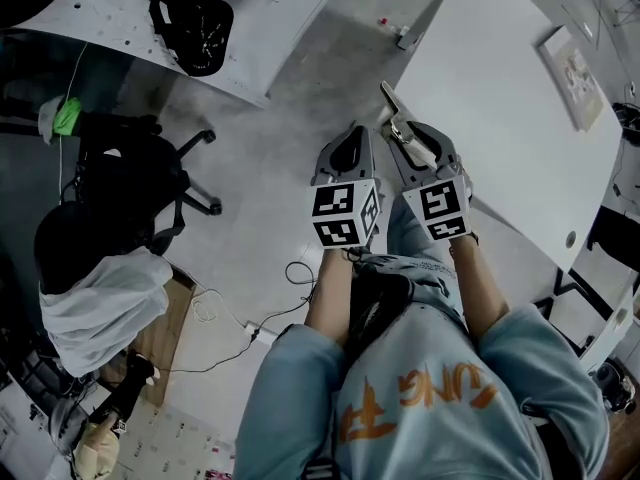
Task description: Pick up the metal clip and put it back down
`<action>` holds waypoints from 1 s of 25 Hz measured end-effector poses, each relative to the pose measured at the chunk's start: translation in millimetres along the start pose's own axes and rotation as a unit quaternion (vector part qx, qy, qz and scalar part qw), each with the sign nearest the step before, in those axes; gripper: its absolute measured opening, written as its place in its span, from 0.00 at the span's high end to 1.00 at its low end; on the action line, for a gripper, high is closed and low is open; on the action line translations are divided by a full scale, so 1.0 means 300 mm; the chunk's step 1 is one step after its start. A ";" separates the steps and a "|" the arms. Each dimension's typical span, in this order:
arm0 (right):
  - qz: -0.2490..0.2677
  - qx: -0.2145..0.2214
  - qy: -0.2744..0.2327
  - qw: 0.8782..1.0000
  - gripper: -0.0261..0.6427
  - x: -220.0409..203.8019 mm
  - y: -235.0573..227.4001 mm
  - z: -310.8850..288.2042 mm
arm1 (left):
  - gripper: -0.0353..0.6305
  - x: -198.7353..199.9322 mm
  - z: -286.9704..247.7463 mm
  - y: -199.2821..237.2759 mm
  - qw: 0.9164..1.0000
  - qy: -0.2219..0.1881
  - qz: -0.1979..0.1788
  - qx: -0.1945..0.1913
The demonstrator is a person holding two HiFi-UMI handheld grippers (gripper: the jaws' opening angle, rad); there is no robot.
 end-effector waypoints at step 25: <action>-0.192 -0.093 -0.190 0.958 0.90 0.318 -0.427 0.148 | 0.93 0.488 -0.056 -0.250 0.970 -0.105 -0.216 -0.034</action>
Point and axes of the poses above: the fingertips, and each gripper's own axes: z backward along the fingers, y to its left, x out of its top, the point moved 7 cm from there along z, backward along the fingers, and after that the axes turned 10 degrees about -x, right-handed, at the moved point
